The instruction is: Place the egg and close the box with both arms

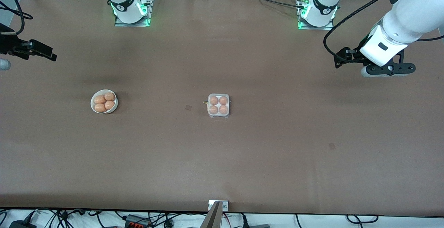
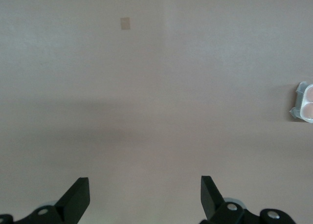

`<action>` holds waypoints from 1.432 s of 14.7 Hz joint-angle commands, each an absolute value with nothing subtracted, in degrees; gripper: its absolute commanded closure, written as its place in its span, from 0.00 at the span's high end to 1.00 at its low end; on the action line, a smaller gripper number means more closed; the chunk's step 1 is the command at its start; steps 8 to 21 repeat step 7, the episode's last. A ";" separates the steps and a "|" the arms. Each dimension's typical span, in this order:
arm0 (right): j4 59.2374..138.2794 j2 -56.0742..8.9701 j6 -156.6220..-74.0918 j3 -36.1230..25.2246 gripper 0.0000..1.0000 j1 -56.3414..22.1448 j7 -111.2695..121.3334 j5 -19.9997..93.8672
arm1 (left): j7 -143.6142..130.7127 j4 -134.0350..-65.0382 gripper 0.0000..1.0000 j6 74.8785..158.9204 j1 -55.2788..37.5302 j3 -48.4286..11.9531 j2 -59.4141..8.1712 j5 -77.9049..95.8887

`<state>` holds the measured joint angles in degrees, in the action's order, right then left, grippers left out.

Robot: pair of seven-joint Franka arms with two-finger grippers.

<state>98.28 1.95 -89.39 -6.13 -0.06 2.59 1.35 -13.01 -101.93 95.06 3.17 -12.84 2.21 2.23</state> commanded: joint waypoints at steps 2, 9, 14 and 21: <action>96.94 1.67 -87.89 -5.98 1.00 0.18 2.29 1.32 | -11.08 -103.01 1.00 96.06 4.57 -12.92 3.16 4.21; 96.86 1.67 -87.89 -5.63 1.00 -0.18 2.37 1.14 | -10.99 -103.01 1.00 95.98 5.19 -12.83 2.90 4.57; 96.86 1.67 -87.89 -5.63 1.00 -0.18 2.37 1.14 | -10.99 -103.01 1.00 95.98 5.19 -12.83 2.90 4.57; 96.86 1.67 -87.89 -5.63 1.00 -0.18 2.37 1.14 | -10.99 -103.01 1.00 95.98 5.19 -12.83 2.90 4.57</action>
